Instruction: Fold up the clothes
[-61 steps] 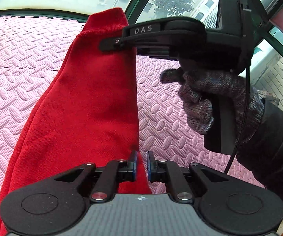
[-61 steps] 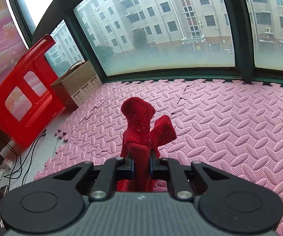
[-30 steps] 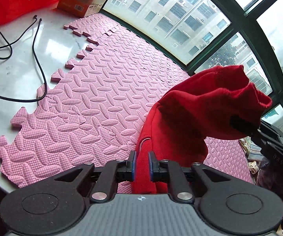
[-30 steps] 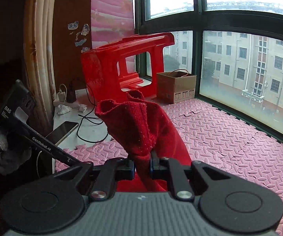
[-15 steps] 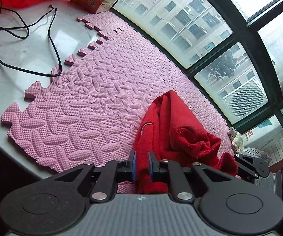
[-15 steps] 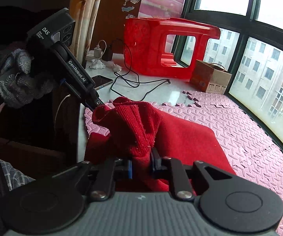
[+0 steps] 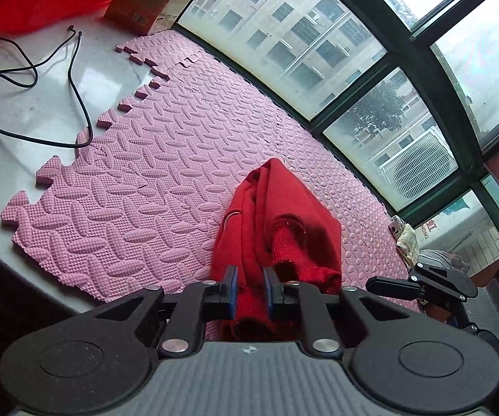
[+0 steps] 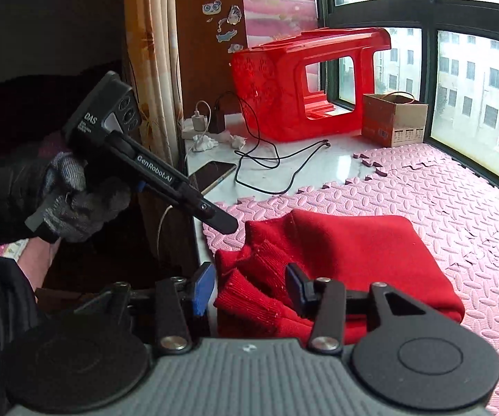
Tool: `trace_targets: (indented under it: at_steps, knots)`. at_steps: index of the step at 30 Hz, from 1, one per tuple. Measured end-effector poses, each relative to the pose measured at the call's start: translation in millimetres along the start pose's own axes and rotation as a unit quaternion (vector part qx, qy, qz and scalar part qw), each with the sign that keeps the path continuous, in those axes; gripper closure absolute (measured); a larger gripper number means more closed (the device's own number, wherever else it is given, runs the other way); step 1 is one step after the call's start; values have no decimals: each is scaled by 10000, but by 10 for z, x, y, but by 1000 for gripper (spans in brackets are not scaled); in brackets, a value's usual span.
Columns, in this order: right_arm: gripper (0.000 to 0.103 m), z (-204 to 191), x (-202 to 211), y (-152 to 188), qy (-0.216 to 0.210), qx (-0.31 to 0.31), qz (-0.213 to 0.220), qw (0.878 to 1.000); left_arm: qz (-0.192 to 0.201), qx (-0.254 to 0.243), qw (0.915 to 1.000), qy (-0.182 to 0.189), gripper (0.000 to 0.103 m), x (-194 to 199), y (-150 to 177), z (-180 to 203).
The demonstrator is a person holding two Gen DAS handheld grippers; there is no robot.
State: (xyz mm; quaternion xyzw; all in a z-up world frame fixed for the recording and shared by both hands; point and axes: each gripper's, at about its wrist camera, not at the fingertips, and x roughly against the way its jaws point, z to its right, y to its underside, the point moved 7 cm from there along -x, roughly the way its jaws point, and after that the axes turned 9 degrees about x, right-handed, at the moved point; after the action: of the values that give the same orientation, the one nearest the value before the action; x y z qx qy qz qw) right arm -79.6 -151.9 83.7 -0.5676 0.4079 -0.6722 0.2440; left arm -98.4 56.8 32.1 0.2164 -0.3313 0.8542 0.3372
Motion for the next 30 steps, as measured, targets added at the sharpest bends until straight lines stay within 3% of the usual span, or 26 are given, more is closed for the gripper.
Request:
trace_targets:
  at_steps: [4,9,11,13,19,21,27,30]
  knots:
    - [60,49,-133,7,323,280,-191,9989,-84,-160,9998,94,86,-9,92,84]
    - [67,36,-418,36,287,506,-387,9976,-190,-360,9989,212,83,-20,207,188]
    - [85,26,-513,43,304,506,-456,9972,-233,-421,9986,225,80,-37,246,221]
    - [94,33,-525,44,329,463,-462,9973,-246,-500,9981,247,80,-49,262,255]
    - [96,39,-290,-84,349,444,-212,9982,-283,-648,9972,241,83,-111,283,269]
    - [96,35,-201,-134,349,460,-127,9983,-284,-687,9970,225,97,-140,284,260]
    - [96,25,70,-284,348,507,127,9980,-22,-704,9973,213,100,-34,159,254]
    - [96,-116,-50,-152,138,663,-35,9977,21,-683,9976,103,100,-22,121,199]
